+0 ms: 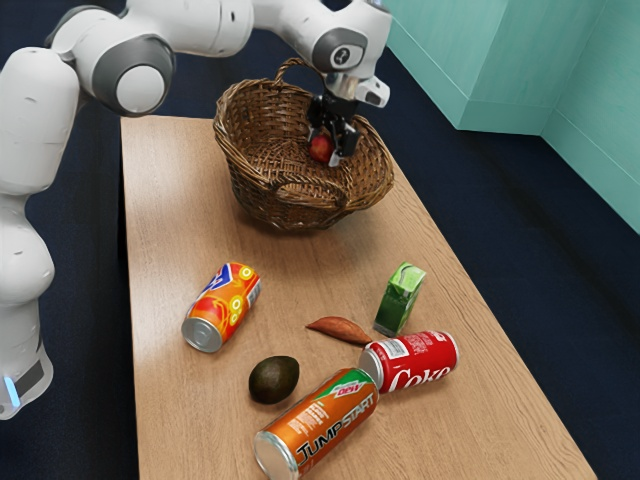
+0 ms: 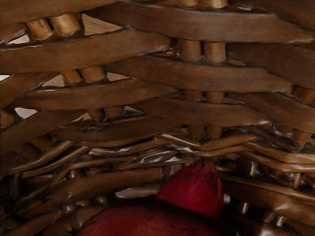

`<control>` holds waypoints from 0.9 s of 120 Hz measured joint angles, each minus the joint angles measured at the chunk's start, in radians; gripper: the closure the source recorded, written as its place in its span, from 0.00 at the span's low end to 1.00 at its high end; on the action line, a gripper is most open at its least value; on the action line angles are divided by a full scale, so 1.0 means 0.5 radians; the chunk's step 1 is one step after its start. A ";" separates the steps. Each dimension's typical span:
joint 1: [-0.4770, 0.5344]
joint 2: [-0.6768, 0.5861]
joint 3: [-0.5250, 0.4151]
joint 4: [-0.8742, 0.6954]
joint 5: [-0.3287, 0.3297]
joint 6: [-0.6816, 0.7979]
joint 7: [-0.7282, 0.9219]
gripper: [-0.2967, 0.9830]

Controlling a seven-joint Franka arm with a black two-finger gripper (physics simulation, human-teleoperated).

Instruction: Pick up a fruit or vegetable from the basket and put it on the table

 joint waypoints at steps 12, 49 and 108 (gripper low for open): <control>-0.008 0.001 -0.001 0.000 -0.004 0.005 -0.002 0.46; -0.009 -0.483 -0.068 -0.163 -0.014 -0.070 -0.003 0.51; 0.004 -1.238 0.453 -0.615 -0.050 -0.180 0.063 0.50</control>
